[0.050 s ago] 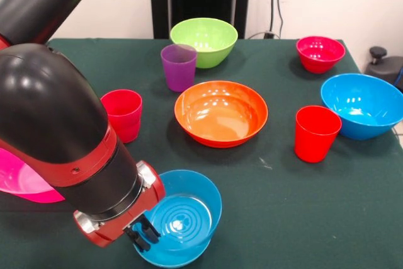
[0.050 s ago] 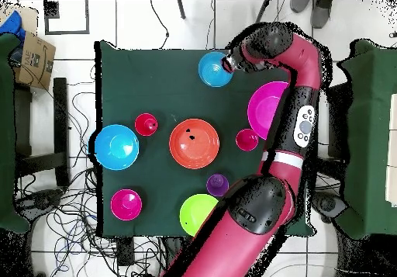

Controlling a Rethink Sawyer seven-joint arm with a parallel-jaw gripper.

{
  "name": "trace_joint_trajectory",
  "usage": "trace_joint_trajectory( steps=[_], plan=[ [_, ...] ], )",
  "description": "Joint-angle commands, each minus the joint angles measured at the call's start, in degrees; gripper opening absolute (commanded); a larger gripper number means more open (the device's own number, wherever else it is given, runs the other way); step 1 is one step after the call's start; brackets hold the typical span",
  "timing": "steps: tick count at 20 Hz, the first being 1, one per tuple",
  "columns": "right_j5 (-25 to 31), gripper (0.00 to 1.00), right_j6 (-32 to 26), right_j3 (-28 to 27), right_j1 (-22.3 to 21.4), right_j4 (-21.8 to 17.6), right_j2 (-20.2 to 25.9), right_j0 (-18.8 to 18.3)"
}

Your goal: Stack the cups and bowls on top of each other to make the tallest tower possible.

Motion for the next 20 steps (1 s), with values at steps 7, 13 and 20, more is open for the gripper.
trace_joint_trajectory(
  steps=[7, 13, 20],
  plan=[
    [-1.2, 0.0, -19.4, -2.8, -2.1, -12.2, 4.0, -0.4],
    [0.6, 0.0, -19.9, -2.5, -2.9, -13.8, 5.0, -0.8],
    [7.0, 0.0, -19.3, -2.5, -4.9, -15.6, 6.3, -0.9]
  ],
)
